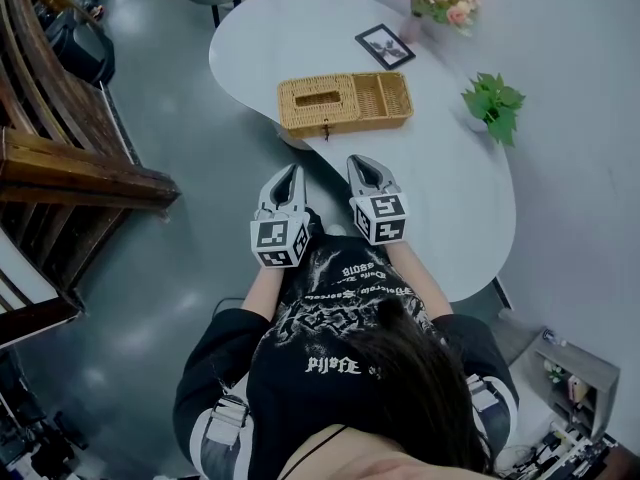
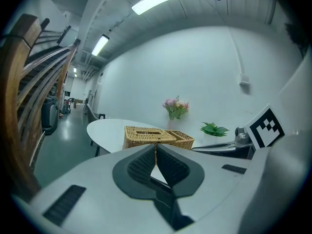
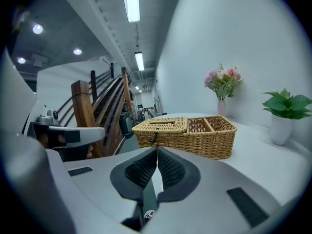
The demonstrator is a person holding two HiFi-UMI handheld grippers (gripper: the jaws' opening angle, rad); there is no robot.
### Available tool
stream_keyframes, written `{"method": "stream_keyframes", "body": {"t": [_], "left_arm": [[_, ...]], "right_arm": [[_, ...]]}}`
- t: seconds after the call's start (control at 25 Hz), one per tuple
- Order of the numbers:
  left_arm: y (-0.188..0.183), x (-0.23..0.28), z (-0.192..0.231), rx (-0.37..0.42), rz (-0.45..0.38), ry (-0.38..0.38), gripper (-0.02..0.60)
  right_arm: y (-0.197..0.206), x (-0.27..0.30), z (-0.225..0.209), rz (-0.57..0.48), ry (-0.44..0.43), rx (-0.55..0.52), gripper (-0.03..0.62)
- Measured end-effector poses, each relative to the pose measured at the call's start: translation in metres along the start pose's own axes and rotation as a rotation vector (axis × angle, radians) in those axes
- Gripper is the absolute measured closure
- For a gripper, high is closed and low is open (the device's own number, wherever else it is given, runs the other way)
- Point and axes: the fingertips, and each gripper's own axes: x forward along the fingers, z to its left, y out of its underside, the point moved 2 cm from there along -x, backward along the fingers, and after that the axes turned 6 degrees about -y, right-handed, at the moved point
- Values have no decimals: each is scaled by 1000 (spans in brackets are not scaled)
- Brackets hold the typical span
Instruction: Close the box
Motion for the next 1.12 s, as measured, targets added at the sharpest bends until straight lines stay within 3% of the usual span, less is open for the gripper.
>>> {"method": "stream_keyframes", "body": {"t": [0.6,1.12], "left_arm": [[0,0,-6,10,3,-12,554],[8,-1,-2,-41,30,-36,554]], "right_arm": [[-1,-4,-2,13,16,-53,569],[-1,-5,-2,22,36,-73,569]]}}
